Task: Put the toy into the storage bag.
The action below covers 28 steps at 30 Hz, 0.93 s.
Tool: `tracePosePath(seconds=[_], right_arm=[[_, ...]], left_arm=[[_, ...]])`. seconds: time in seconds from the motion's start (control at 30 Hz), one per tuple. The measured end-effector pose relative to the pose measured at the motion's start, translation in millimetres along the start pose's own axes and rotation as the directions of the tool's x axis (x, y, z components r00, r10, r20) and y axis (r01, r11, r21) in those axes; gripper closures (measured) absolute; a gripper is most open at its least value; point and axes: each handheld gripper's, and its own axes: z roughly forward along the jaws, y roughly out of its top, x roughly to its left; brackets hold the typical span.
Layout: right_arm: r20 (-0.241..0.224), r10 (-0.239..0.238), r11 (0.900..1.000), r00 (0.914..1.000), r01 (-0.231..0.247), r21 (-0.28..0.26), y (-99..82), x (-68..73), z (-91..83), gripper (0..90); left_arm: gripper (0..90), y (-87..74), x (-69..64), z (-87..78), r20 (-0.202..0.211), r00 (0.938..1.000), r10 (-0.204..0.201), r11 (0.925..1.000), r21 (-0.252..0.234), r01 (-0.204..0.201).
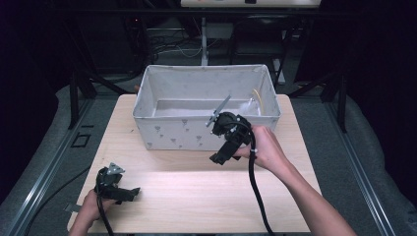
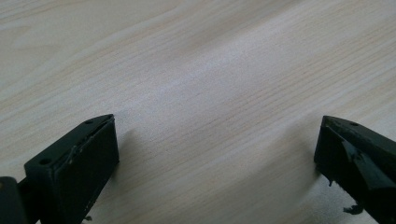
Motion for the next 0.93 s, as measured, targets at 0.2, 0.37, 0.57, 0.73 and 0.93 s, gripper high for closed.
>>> tracePosePath(seconds=[0.2, 0.37, 0.57, 0.73, 0.93], right_arm=[[-0.037, 0.008, 0.9998, 0.9993, -0.008, 0.019, -15.1, 6.7, 21.6, 4.8], [-0.063, 0.018, 0.9983, 0.9979, -0.014, 0.056, -31.1, 13.2, 47.4, 4.8], [-0.095, 0.035, 0.9952, 0.9949, -0.026, 0.094, -48.2, 17.1, 75.4, 4.7], [-0.106, 0.047, 0.9915, 0.9932, -0.034, 0.126, -56.0, 17.1, 89.7, 6.0], [-0.087, 0.044, 0.9858, 0.9952, -0.029, 0.165, -67.2, 16.6, 99.8, 8.7]], left_arm=[[0.0, -0.1, -0.1, 0.0, 0.000, 1.0000, 0.000, 1.0000, -0.001, 0.000], [0.0, -0.1, -0.2, 0.0, 0.000, 1.0000, 0.000, 1.0000, -0.001, 0.000], [0.0, -0.2, -0.2, 0.0, -0.002, 1.0000, 0.002, 1.0000, -0.004, -0.002], [0.0, 0.4, 0.0, -0.1, 0.006, 1.0000, 0.007, 1.0000, 0.001, -0.007], [0.0, 1.0, -0.7, 0.4, 0.006, 0.9999, 0.008, 1.0000, 0.001, -0.008]])
